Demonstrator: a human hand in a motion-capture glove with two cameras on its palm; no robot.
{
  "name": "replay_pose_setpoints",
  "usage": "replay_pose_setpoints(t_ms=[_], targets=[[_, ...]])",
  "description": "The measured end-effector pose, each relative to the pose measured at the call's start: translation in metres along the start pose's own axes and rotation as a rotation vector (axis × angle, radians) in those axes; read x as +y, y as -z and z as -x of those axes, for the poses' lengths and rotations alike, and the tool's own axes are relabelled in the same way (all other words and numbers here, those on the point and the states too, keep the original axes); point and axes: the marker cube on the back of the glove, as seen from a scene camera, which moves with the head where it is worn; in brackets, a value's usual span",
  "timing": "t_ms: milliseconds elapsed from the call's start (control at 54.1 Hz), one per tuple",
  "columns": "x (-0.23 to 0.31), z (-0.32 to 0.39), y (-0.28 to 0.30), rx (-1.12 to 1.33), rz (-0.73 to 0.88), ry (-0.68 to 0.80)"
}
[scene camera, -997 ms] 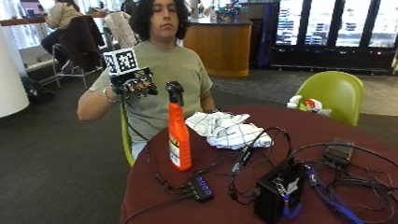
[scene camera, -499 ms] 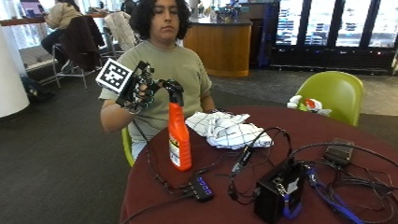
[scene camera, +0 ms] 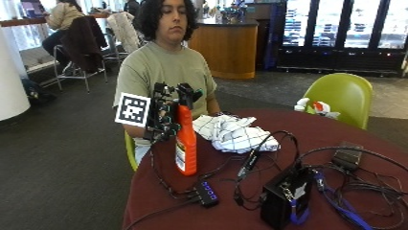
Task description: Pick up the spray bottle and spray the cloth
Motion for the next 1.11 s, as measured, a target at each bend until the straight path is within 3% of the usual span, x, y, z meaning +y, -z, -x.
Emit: replay_pose_setpoints(t_ms=[92,222,332,443,628,739,831,942,1108], targets=[[0.008,-0.005,-0.002,-0.018,0.173,0.013],[-0.023,-0.01,-0.024,-0.008,0.004,-0.019],[-0.027,-0.015,-0.022,-0.021,0.104,-0.055],[-0.038,-0.008,-0.016,-0.057,0.072,-0.183],[-0.034,0.021,0.013,-0.276,0.124,-0.144],[-0.028,0.074,0.033,-0.281,0.298,-0.056],[-0.009,0.124,0.041,-0.199,0.557,-0.074],[0.01,0.16,0.025,-0.072,0.854,0.009],[0.054,0.184,-0.007,0.131,1.35,-0.07]])
